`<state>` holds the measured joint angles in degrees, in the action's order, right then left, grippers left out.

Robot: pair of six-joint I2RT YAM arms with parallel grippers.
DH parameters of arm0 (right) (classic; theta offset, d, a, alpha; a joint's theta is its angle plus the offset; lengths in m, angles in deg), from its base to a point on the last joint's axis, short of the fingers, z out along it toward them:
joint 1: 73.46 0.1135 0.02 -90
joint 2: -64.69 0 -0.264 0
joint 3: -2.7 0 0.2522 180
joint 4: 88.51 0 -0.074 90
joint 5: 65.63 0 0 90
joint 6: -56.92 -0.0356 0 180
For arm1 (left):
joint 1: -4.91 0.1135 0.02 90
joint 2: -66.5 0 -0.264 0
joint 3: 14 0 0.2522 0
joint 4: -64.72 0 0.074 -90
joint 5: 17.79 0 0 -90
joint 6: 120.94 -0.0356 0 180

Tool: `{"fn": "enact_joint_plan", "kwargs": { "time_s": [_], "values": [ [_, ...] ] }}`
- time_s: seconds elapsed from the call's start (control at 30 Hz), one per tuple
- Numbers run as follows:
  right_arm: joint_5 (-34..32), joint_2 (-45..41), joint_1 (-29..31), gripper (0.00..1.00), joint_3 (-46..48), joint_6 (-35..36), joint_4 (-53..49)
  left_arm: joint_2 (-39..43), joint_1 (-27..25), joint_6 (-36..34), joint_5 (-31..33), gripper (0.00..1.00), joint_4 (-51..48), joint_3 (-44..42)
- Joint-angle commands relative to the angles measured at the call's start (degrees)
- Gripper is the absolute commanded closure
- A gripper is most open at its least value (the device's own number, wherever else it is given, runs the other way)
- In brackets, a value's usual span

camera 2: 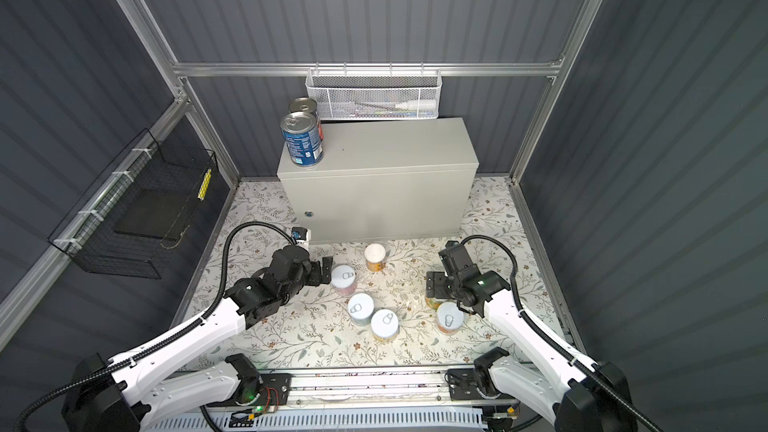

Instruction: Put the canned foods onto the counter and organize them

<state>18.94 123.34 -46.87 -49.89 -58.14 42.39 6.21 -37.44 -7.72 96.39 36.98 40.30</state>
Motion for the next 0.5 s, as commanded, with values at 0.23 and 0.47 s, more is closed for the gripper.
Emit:
{"fn": "enact_joint_plan", "kwargs": {
  "time_s": [0.23, 0.47],
  "values": [
    [-1.4, 5.1, 4.1, 0.16, -3.3, -2.0, -0.9, -0.4, -0.3, 0.9, -0.8, 0.0, 2.0, -2.0],
    [-4.0, 7.5, 6.0, 0.15, -3.2, -3.7, -2.4, -0.1, -0.3, 0.6, -0.6, 0.0, 2.2, -2.7]
  ]
}}
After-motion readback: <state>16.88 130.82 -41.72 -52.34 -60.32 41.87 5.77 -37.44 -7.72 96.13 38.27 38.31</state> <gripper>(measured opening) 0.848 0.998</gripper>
